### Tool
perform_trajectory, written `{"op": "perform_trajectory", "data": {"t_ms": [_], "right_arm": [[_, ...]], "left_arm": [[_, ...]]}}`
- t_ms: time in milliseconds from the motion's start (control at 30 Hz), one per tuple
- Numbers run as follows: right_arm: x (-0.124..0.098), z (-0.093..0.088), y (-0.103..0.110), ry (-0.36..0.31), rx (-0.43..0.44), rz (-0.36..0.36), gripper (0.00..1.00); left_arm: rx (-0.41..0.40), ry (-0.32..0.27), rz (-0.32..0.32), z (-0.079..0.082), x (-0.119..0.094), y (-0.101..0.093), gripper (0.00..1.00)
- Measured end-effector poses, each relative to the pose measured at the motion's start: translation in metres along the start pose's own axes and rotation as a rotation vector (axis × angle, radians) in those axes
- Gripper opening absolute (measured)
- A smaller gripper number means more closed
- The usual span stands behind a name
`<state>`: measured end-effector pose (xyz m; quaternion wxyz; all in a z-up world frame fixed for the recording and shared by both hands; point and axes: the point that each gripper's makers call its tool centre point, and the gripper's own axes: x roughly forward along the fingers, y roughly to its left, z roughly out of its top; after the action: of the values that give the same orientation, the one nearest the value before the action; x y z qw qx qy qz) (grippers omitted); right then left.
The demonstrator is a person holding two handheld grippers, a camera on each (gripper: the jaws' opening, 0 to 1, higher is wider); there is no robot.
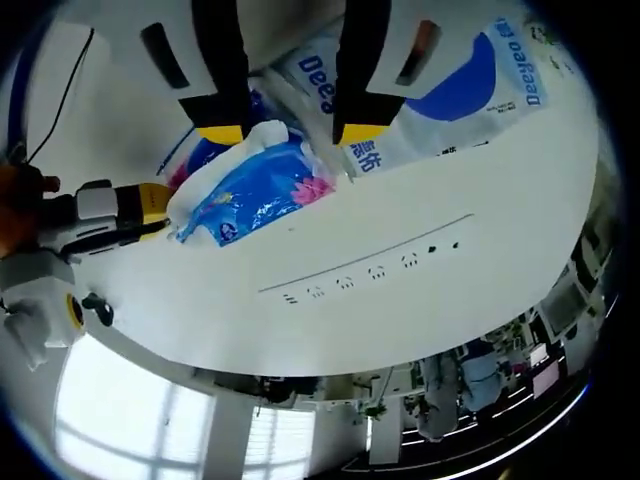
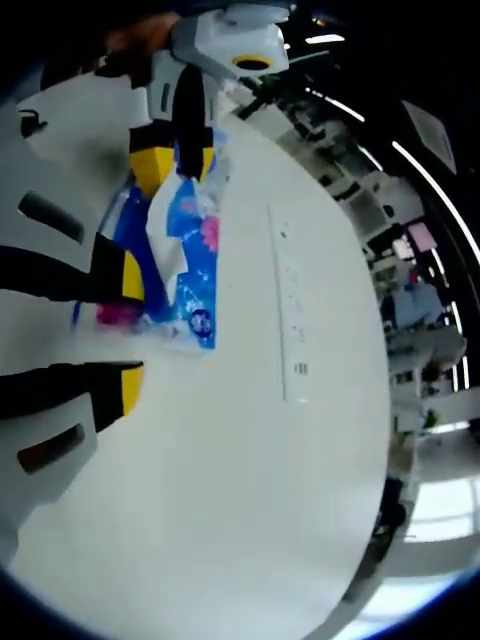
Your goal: Arrange the tabletop items into an orderly group along one side of the table until the central work area is clear of visible clutter.
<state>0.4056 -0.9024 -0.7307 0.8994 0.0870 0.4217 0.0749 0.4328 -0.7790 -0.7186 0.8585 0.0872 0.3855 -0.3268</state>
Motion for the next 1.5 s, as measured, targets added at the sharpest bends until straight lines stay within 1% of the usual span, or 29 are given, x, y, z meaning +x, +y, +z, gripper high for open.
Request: {"op": "perform_trajectory", "data": {"t_ms": [133, 267, 333, 367, 467, 633, 700, 800, 933, 1167, 1267, 1433, 1500], "right_arm": [[-0.003, -0.002, -0.001, 0.009, -0.024, -0.015, 0.31], [-0.007, -0.004, -0.003, 0.006, -0.027, -0.024, 0.35], [-0.009, -0.006, -0.004, 0.006, -0.027, -0.028, 0.38], [-0.011, -0.008, -0.004, 0.007, -0.028, -0.029, 0.39], [-0.013, -0.012, -0.002, 0.018, -0.047, -0.023, 0.43], [-0.020, -0.017, 0.000, 0.016, -0.047, -0.027, 0.48], [-0.023, -0.018, 0.001, 0.016, -0.048, -0.026, 0.49], [-0.029, -0.021, 0.005, 0.015, -0.056, -0.025, 0.50], [-0.034, -0.025, 0.014, 0.018, -0.099, -0.006, 0.59], [-0.044, -0.034, 0.021, 0.008, -0.117, 0.003, 0.63], [-0.048, -0.037, 0.024, -0.001, -0.105, 0.011, 0.64], [-0.054, -0.043, 0.029, -0.008, -0.111, 0.016, 0.68], [-0.055, -0.045, 0.029, -0.013, -0.113, 0.016, 0.70]], "left_arm": [[0.009, -0.003, 0.004, 0.000, -0.006, 0.002, 0.35], [0.023, -0.008, 0.009, 0.000, -0.011, 0.005, 0.38], [0.015, -0.014, 0.013, 0.000, -0.014, 0.006, 0.39], [0.005, -0.023, 0.015, 0.002, -0.016, 0.007, 0.39], [0.013, -0.044, 0.009, 0.005, -0.020, 0.005, 0.41], [0.009, -0.085, -0.014, 0.009, -0.029, 0.000, 0.49], [0.013, -0.091, -0.022, 0.006, -0.033, -0.002, 0.52], [0.021, -0.086, -0.030, -0.002, -0.039, -0.004, 0.55], [0.012, -0.095, -0.051, -0.010, -0.047, -0.005, 0.56], [0.004, -0.085, -0.043, -0.030, -0.059, 0.000, 0.60], [0.001, -0.090, -0.038, -0.035, -0.064, 0.000, 0.61], [-0.004, -0.092, -0.036, -0.043, -0.071, 0.000, 0.65], [0.001, -0.094, -0.041, -0.046, -0.073, -0.001, 0.67]]}}
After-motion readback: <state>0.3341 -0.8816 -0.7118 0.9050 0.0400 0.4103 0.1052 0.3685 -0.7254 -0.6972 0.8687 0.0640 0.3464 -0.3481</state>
